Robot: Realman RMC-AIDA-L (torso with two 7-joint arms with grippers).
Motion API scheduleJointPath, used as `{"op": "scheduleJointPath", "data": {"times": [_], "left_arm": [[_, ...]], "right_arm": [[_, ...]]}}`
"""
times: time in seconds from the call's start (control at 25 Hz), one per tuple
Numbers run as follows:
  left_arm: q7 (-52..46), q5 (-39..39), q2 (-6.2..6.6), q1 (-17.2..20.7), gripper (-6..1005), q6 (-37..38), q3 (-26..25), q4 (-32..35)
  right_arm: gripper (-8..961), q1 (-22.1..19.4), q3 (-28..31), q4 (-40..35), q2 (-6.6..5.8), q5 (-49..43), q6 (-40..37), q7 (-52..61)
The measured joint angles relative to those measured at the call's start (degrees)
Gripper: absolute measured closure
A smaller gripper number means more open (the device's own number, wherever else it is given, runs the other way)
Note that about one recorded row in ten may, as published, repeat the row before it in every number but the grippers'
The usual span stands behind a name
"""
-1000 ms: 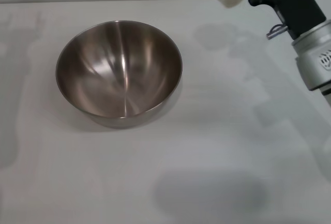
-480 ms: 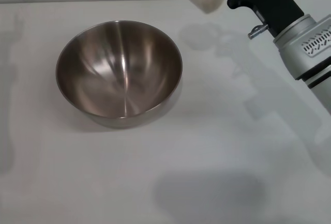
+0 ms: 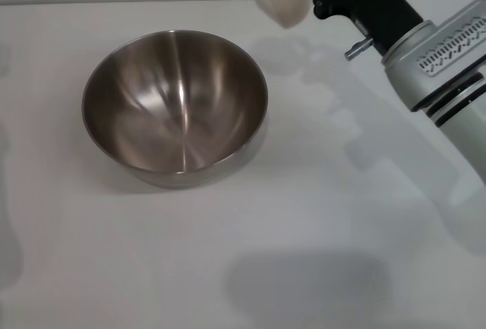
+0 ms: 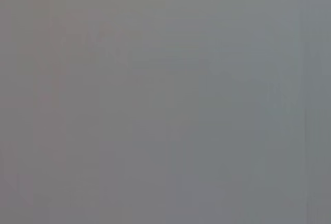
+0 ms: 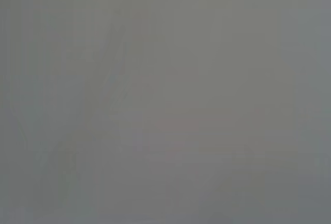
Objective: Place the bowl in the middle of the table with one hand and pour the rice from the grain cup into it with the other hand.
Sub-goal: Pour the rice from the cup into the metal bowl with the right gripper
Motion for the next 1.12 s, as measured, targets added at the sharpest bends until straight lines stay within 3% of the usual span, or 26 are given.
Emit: {"op": "scheduleJointPath", "data": {"times": [0.32,0.72,1.12], "left_arm": [[-3.09,0.20,0.06,-1.75,241,6.31,1.47,7.57],[-3.38,0.20,0.15,-1.94,241,6.61,1.27,8.10],[-3.49,0.12,0.14,-1.96,241,6.77,1.03,8.61]], "right_arm": [[951,0.75,-0.08,0.34,-0.08,-2.22,2.65,-0.21],[951,1.88,0.23,-0.08,-0.17,-4.38,4.83,-10.22],[952,5.08,-0.04,-0.28,-0.19,-7.46,5.39,-12.46]]}}
